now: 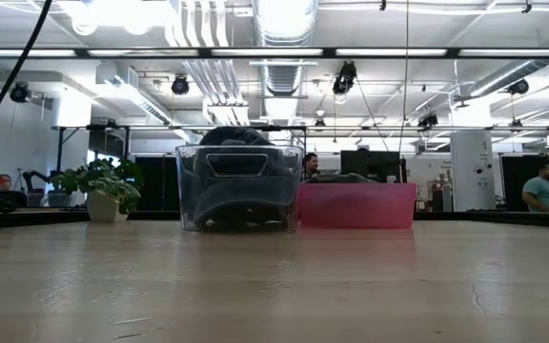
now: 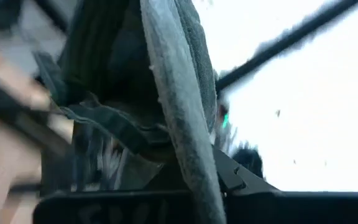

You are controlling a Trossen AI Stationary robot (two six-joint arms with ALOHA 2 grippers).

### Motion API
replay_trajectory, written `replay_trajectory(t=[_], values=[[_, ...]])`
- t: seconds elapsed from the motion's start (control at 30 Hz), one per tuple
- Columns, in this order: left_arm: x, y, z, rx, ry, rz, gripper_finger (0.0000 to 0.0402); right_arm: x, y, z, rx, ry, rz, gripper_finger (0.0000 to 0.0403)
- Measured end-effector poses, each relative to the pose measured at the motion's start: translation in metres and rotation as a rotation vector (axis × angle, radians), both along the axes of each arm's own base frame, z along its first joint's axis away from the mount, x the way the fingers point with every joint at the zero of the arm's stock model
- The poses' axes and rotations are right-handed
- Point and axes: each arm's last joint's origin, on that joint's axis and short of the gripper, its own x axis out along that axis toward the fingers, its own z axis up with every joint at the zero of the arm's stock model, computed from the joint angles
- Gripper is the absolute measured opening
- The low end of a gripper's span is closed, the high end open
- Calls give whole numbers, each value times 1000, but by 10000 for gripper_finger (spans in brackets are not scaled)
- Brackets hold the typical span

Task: Pick & Place hat
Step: Put the green cap into the red bin

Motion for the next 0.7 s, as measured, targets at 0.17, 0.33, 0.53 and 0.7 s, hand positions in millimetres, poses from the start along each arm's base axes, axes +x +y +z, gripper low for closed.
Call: replay_trajectory(t=[0.17,0.33,0.53,0.7], values=[[-4,20,8,-108,-214,136,9,3,-2,11,-70,-149,-69,210],[-8,47,24,-104,-430,277,9,2,-17,41,-196,-321,-277,210],[-2,92,29,-123,-481,316,9,-12,-52,98,-426,-472,-607,210],[-2,123,38,-149,-539,236,9,-24,-89,138,-566,-478,-763,210]])
